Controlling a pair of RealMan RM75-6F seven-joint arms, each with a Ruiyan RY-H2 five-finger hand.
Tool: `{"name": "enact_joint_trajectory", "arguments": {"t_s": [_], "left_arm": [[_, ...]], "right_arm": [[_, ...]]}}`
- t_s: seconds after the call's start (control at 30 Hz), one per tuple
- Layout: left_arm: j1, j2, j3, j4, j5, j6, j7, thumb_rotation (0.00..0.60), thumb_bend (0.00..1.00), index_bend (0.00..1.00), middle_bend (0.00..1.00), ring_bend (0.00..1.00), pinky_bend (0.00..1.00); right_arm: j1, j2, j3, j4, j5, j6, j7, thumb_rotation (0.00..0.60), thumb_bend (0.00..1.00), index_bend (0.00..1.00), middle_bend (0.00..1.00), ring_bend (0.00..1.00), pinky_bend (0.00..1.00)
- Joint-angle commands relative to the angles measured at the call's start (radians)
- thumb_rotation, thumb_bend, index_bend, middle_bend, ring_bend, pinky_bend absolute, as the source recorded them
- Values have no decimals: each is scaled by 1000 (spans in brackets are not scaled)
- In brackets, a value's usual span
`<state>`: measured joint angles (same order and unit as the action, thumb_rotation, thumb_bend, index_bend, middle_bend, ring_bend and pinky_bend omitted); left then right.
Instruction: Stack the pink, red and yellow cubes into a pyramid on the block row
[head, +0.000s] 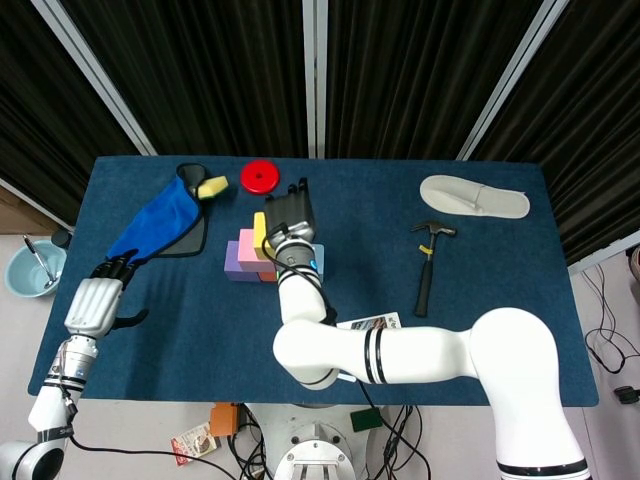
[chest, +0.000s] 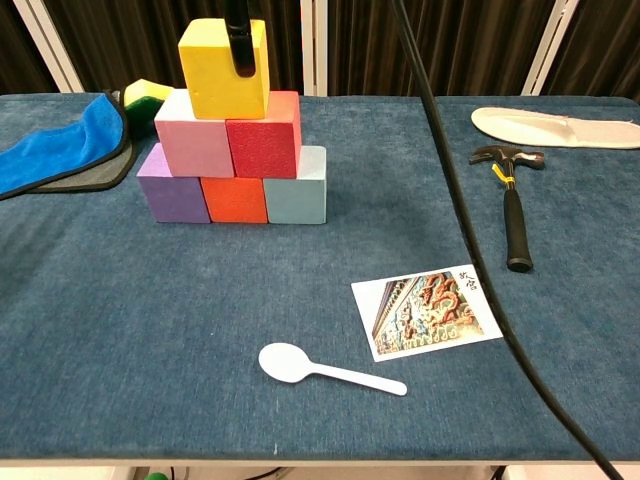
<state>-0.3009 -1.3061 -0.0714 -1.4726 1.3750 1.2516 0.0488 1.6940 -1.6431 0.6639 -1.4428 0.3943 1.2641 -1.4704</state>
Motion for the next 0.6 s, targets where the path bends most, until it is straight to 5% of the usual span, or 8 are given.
{"name": "enact_joint_trajectory", "arguments": {"t_s": [0.03,0.6], "left_arm": [[0,0,0,0,-1,-1,0,600,158,166,71,108,199],[-2,2,0,-6,-5,-8,7,600,159,165,71,108,200]], "right_arm": [[1,-3,0,3,-5,5,-3,600,177,272,341,90,0],[-12,-7,13,-8,-20,13,-1,600,185,303,347,91,0]]}}
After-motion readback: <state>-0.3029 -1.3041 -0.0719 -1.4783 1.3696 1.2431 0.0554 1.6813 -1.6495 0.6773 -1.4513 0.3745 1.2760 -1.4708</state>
